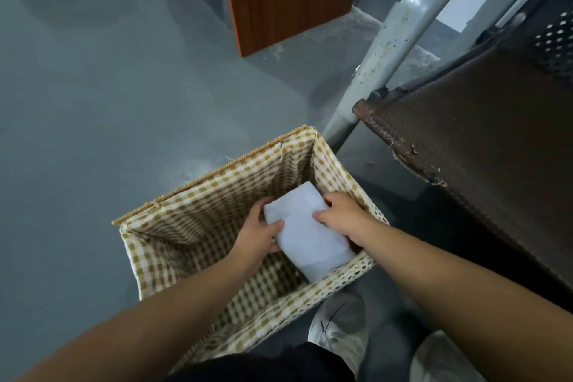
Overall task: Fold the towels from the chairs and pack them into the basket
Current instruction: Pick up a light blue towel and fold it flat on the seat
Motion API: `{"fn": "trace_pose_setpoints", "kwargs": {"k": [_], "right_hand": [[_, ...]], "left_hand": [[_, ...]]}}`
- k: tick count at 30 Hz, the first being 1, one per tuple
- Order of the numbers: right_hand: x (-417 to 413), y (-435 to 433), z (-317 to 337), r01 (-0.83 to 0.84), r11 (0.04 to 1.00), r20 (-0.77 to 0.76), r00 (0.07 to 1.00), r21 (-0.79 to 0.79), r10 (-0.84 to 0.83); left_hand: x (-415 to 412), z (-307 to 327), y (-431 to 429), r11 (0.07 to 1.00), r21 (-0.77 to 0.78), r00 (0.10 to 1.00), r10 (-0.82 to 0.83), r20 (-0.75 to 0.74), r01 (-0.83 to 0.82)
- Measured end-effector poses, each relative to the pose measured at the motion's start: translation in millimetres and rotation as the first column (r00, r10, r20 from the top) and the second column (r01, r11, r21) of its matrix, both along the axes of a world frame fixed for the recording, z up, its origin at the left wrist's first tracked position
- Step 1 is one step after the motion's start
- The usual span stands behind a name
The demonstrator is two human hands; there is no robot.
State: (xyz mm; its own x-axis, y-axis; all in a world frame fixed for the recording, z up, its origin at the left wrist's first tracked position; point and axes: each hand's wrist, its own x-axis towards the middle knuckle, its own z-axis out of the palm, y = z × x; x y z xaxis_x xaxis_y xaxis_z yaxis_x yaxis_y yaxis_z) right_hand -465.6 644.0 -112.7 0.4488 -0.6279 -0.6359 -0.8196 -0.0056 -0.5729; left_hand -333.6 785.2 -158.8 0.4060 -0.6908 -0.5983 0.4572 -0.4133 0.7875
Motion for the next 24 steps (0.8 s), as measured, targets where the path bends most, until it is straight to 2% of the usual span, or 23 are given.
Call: {"fn": "trace_pose_setpoints", "kwargs": {"k": [1, 3, 5, 8, 10, 12, 14, 16, 17, 19, 21, 24], "right_hand": [[1.0, -0.6, -2.1, -0.022, 1.000, -0.034, 0.999, -0.008, 0.021], [1.4, -2.0, -7.6, -0.027, 1.000, -0.064, 0.998, -0.010, 0.026], [-0.8, 2.6, -11.9, 0.044, 0.999, -0.044, 0.998, 0.019, -0.043], [-5.5, 17.0, -21.1, 0.225, 0.963, 0.043, 0.971, 0.152, -0.233], [-7.0, 26.3, -25.9, 0.257, 0.944, 0.069, 0.959, 0.206, -0.276], [-6.9, 28.4, -30.0, 0.257, 0.946, 0.069, 0.959, 0.195, -0.275], [-4.4, 22.7, -31.2, 0.257, 0.956, 0.062, 0.961, 0.139, -0.268], [0.8, 10.3, -28.1, 0.204, 0.979, 0.012, 0.979, -0.014, -0.203], [3.8, 3.6, -26.5, 0.163, 0.983, -0.018, 0.986, -0.080, -0.165], [12.7, -5.7, -27.7, 0.098, 0.989, -0.082, 0.991, -0.115, -0.108], [21.4, -6.7, -27.6, 0.060, 0.993, -0.154, 0.985, -0.104, -0.075], [24.5, -2.7, -13.3, 0.072, 0.995, -0.155, 0.985, -0.067, -0.082]], "left_hand": [[2.4, -7.1, -2.9, 0.997, 0.075, 0.997, 0.029, -0.072, -0.023], [13.0, -18.7, -11.2, 0.988, 0.155, 0.997, -0.004, -0.083, 0.017], [30.1, -26.1, -19.2, 0.986, 0.134, 0.995, -0.095, -0.031, 0.098], [61.1, -17.9, -29.1, 0.954, 0.101, 0.958, -0.285, 0.002, 0.284], [76.8, -13.5, -32.9, 0.894, 0.105, 0.900, -0.434, -0.030, 0.435], [80.2, -12.4, -35.9, 0.860, 0.120, 0.868, -0.494, -0.047, 0.496], [71.7, -15.2, -42.0, 0.892, 0.144, 0.904, -0.426, -0.046, 0.428], [53.5, -22.4, -47.4, 0.947, 0.182, 0.964, -0.264, -0.036, 0.266], [43.2, -28.2, -48.0, 0.961, 0.201, 0.982, -0.183, -0.049, 0.189], [24.9, -40.2, -45.8, 0.967, 0.238, 0.991, -0.062, -0.121, 0.090], [16.8, -48.3, -41.8, 0.951, 0.296, 0.990, -0.047, -0.132, 0.085], [26.9, -38.8, -39.8, 0.922, 0.360, 0.989, -0.147, -0.010, 0.140]]}}
